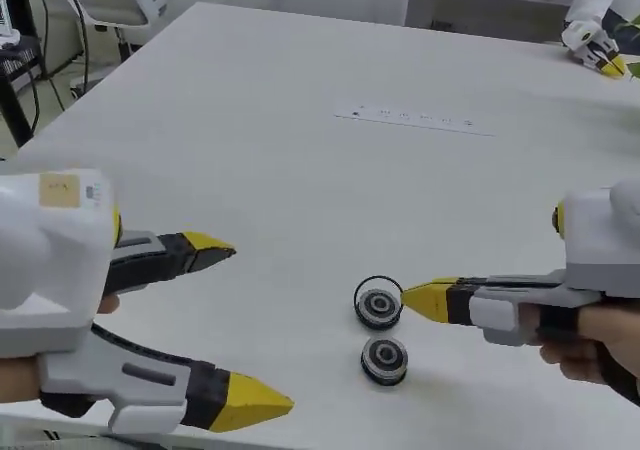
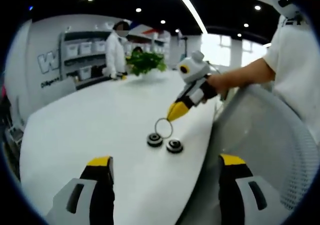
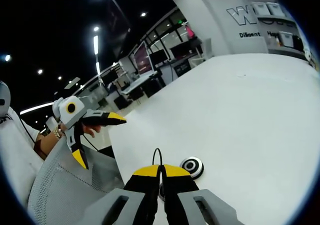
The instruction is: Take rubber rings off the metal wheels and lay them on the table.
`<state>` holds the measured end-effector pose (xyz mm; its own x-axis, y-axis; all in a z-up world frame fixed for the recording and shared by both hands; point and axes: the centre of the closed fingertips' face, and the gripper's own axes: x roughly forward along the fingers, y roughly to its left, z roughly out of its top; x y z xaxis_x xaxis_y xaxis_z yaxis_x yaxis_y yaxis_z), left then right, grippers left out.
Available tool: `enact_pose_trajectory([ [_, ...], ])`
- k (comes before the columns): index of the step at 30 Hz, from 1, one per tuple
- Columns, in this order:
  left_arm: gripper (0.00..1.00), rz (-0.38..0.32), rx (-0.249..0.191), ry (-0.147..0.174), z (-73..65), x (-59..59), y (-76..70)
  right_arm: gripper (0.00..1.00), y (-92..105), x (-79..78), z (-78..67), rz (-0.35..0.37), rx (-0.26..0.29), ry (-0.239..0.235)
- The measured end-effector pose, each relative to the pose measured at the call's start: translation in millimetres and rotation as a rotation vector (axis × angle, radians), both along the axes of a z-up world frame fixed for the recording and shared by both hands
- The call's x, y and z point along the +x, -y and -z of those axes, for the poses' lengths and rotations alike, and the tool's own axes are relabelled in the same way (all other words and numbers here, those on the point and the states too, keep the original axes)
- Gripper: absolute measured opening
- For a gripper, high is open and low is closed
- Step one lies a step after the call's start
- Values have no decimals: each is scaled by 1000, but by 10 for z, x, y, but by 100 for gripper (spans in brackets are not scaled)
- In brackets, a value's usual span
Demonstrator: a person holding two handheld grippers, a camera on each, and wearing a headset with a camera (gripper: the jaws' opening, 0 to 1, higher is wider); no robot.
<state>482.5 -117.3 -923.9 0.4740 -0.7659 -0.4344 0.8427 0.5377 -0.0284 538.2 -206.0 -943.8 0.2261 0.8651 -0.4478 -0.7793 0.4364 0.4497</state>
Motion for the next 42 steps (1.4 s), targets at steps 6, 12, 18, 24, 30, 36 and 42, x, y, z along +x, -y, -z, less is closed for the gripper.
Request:
enact_pose_trajectory([
  [6,87,-8,-8,-13,54,-27,9,0,-91,-30,-38,-11,15,5],
  [12,89,-18,-34,-34,66,-41,27,0,-204,-110,-20,-44,13,6],
  [18,87,-31,-49,-38,56,-37,22,0,-286,-214,58,-93,-9,5],
  [24,90,-26,-50,-53,81,-53,31,0,-344,-285,165,-132,-44,22],
  [30,89,-31,-64,-61,74,-53,30,0,-373,-321,314,-152,-89,46],
  [36,89,-17,-60,-72,98,-75,46,0,-407,-297,422,-164,-123,66],
  [42,89,-6,-52,-78,117,-94,57,0,-439,-307,490,-198,-162,106],
])
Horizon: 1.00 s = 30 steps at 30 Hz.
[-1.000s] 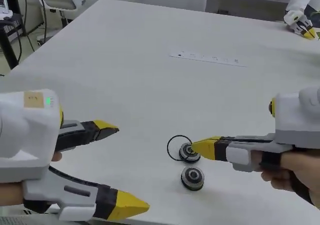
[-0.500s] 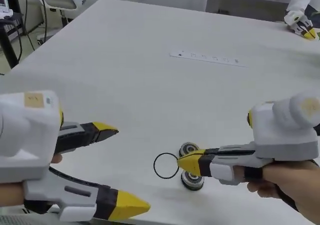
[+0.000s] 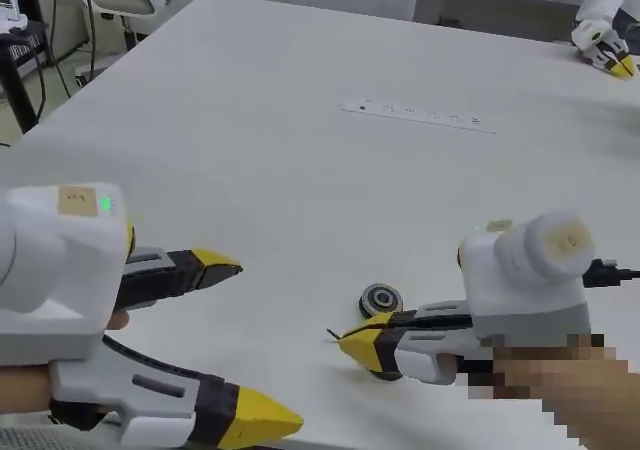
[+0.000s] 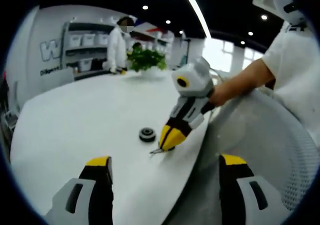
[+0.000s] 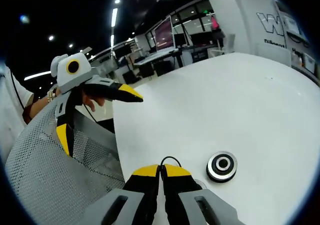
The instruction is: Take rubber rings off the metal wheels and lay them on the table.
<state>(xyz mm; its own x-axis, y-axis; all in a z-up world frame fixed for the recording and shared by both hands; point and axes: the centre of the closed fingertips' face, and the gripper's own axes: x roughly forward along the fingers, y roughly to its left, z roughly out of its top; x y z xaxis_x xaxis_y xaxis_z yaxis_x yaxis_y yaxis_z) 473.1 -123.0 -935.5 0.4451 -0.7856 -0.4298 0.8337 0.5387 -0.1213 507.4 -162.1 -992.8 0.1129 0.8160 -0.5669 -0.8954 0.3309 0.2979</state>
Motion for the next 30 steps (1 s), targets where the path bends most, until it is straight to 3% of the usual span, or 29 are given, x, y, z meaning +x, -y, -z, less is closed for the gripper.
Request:
enact_pose_trajectory([
  [8,89,1,-6,-3,-2,-6,4,0,-95,-55,58,-56,-26,46],
  [12,89,4,-2,-7,7,-14,5,1,-120,-102,108,-79,-38,42],
  [16,89,5,0,-10,13,-17,4,7,-129,-133,113,-95,-40,41],
  [26,89,22,16,-12,36,-41,14,8,-8,66,-99,-17,25,43],
  [30,89,23,0,-5,-3,-38,30,9,65,172,-239,23,61,55],
])
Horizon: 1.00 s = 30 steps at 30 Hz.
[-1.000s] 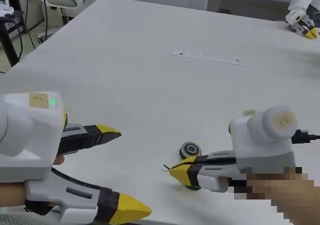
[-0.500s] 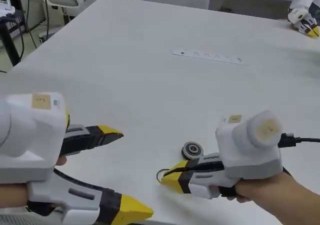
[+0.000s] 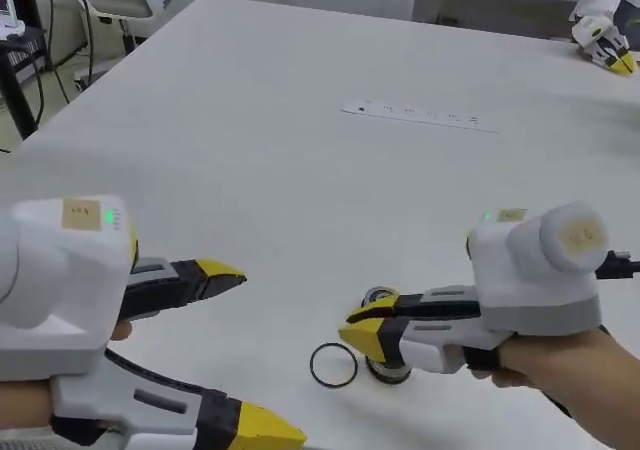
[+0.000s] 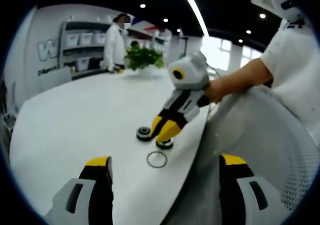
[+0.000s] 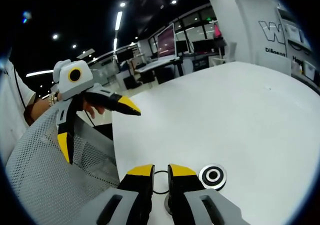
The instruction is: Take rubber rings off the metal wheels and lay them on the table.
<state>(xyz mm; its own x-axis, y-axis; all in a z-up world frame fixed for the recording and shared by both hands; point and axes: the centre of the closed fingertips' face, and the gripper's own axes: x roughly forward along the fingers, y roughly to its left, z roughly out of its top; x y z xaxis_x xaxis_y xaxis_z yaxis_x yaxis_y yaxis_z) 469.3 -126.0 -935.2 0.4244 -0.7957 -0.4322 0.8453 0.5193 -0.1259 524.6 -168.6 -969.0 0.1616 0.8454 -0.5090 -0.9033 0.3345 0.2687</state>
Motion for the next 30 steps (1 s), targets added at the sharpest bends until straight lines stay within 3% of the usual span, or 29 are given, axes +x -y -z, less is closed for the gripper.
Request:
enact_pose_trajectory([
  [5,86,24,10,49,-73,2,27,10,98,56,-89,29,12,8],
  [8,87,42,14,60,-104,0,52,11,165,62,-96,29,-5,25],
  [16,87,107,15,131,-397,61,209,14,312,82,-176,42,-24,54],
  [21,87,170,30,189,-581,153,363,15,421,128,-224,61,-21,63],
  [24,86,196,53,210,-644,258,507,15,491,160,-212,76,-26,62],
  [26,86,233,54,242,-715,289,623,15,517,169,-206,84,-28,63],
  [30,85,262,44,254,-776,351,779,14,566,203,-175,100,-30,59],
])
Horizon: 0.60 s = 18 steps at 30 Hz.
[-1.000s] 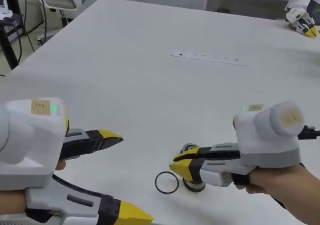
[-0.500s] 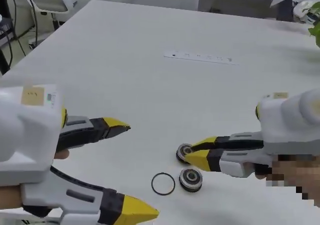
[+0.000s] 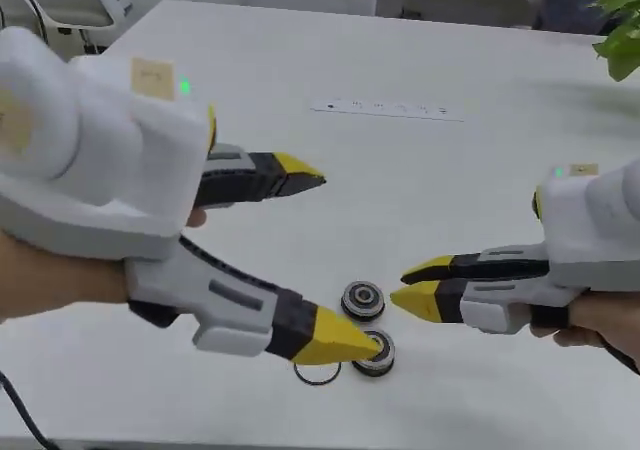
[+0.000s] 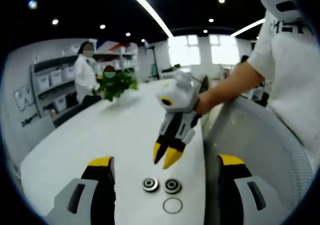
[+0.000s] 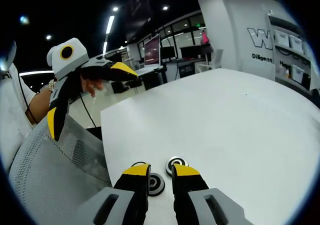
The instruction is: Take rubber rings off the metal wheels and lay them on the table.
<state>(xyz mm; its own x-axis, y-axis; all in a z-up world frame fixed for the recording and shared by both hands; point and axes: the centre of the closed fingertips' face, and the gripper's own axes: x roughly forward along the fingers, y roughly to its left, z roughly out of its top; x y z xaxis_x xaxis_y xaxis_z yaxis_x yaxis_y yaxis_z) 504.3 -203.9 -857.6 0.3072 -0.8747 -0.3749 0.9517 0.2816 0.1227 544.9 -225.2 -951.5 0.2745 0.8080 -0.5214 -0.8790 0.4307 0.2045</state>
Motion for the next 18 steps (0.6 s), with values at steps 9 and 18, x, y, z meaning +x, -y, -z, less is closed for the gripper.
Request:
enact_pose_trajectory([
  [9,79,59,-14,-4,209,75,230,16,58,-11,110,6,-19,-38],
  [18,64,26,-14,-19,612,177,152,16,146,-5,254,18,-50,-72],
])
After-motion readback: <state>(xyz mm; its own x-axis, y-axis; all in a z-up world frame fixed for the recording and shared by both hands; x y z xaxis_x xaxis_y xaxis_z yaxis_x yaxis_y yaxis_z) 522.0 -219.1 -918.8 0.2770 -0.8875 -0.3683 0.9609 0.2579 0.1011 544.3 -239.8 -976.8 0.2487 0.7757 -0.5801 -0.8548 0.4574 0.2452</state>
